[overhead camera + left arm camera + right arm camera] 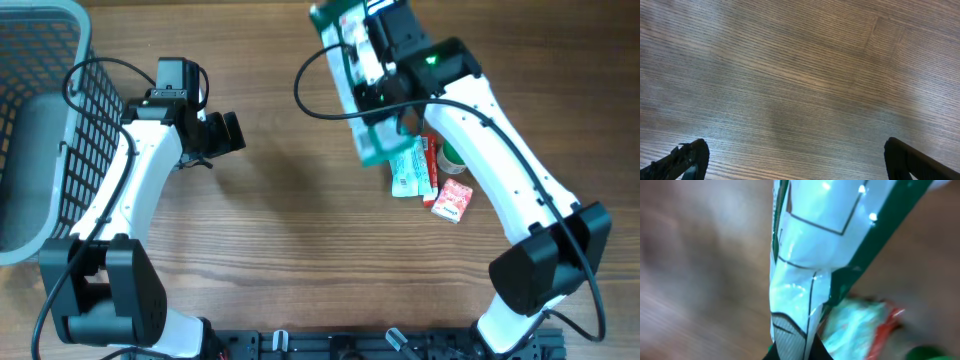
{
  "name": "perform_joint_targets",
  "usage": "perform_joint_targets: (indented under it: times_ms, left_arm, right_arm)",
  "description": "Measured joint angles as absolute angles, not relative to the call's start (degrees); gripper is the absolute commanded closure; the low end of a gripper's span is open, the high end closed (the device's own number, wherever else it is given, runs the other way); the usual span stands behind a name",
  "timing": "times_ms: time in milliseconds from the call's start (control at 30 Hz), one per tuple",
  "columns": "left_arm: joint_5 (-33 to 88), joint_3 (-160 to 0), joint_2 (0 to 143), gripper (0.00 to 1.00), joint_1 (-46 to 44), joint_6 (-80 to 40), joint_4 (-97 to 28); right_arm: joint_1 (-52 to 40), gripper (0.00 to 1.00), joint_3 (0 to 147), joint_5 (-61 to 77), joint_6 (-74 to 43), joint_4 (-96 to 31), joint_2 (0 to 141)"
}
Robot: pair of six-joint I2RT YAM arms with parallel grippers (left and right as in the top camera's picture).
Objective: Scan the item barcode
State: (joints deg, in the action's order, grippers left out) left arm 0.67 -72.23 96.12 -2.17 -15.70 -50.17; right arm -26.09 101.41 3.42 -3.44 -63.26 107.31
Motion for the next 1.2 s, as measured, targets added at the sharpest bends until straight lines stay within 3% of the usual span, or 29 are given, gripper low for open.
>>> perform_joint_targets:
  times_ms: [267,300,333,600,633,667,767,867,967,1200]
  left_arm:
    - [0.7,-72.2,96.1,0.00,-2.2,-15.7,-50.2]
    - [0.7,-72.2,96.1,0.00,-2.2,-15.7,-50.2]
    - [0.7,-72.2,96.1,0.00,-2.2,-15.7,-50.2]
    - [0.7,-72.2,96.1,0.00,-2.2,-15.7,-50.2]
    - [0.7,-72.2,96.1,0.00,-2.2,-15.7,-50.2]
    - [0.7,-72.2,96.1,0.00,-2.2,-15.7,-50.2]
    - [0.7,-72.2,96.1,0.00,-2.2,-15.7,-50.2]
    - [0.7,-72.2,96.1,0.00,-2.2,-15.7,-50.2]
    - [0.7,-72.2,96.1,0.00,-2.2,-15.7,-50.2]
    - [0.7,-72.2,96.1,0.00,-2.2,-15.7,-50.2]
  right_arm:
    - [-26.1,0.94,85.5,7.7,-15.1,-58.1,108.5]
    - [-26.1,0.78,84.1,7.7,-16.1,-57.4,108.6]
    - [-26.1,0.69,83.2,7.8,-16.9,-56.8,108.6]
    - [-26.1,0.76,81.4,3.8,-19.0,-56.3,108.6]
    - [-26.1,0.69,81.4,3.1,-19.2,-56.3,108.6]
    - [-26.1,0.55,81.4,2.8,-19.3,-56.2,108.6]
    - [-26.1,0.54,81.4,2.1,-19.5,-56.2,108.6]
    - [-26.1,0.43,81.4,1.9,-19.4,-56.2,108.6]
    - [-26.0,0.00,81.4,1.8,-19.6,-53.3,108.6]
    - [-26.0,0.00,81.6,1.6,-19.5,-50.0,108.6]
